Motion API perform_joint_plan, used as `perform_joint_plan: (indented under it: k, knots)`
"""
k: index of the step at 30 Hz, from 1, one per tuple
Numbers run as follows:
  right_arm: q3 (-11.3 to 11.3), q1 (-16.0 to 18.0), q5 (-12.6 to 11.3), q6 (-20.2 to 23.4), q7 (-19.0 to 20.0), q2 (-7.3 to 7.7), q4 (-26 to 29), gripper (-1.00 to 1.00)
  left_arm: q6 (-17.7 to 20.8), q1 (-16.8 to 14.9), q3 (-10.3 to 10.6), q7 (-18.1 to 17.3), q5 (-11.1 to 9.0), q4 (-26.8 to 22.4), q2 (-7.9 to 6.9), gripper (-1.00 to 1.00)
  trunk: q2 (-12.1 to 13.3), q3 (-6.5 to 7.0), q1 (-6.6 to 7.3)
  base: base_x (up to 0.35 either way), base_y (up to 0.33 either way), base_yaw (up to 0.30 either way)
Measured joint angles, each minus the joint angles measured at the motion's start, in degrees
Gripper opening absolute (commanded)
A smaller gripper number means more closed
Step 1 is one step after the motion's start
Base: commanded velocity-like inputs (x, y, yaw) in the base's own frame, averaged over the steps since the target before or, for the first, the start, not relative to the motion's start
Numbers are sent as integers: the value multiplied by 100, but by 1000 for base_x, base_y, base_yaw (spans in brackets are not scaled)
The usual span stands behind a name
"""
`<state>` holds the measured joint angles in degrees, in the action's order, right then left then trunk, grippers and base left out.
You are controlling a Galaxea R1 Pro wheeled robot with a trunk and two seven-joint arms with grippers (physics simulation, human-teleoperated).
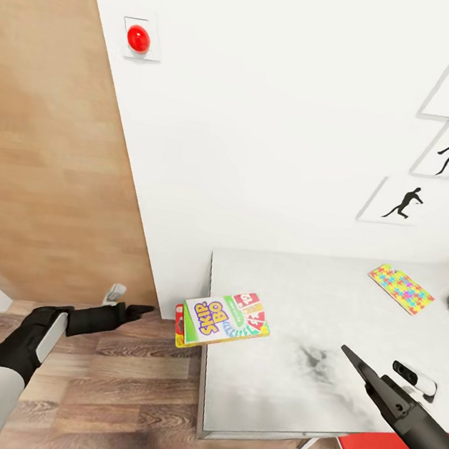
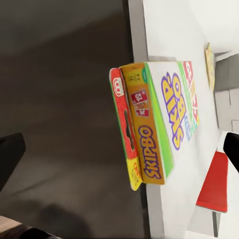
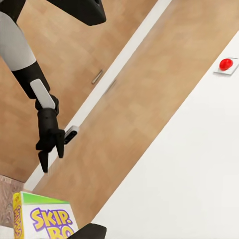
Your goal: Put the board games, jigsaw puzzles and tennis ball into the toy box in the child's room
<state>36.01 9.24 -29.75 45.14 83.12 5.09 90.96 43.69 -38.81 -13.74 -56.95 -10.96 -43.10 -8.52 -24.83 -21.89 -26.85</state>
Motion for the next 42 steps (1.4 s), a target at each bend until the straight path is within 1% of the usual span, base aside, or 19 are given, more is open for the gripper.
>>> perform_joint_plan:
  k: [3, 6, 17, 35, 42]
  knots:
    - [0, 0, -1, 0, 0, 0, 0, 100, 33, 0, 0, 0, -3, -1, -26, 100, 0, 0, 0, 0, 0, 0]
    - [0, -1, -1, 0, 0, -1, 0, 100, 48, 0, -1, 3, -9, -1, -36, 100, -119, -54, -66, 0, 0, 0]
    - [0, 0, 6, 0, 0, -16, 0, 100, 30, 0, 3, 2, -14, -1, -36, 100, -121, -54, -66, 0, -4, 0]
    - [0, 1, 10, 0, -2, -25, 2, 100, 26, 0, 26, 1, -7, -1, -36, 100, -121, -54, -66, 0, -118, 0]
    - [0, 4, 23, 0, -27, -8, 0, 100, 28, 0, 19, 0, -5, -2, -43, 100, -121, -54, -66, 0, -39, 0]
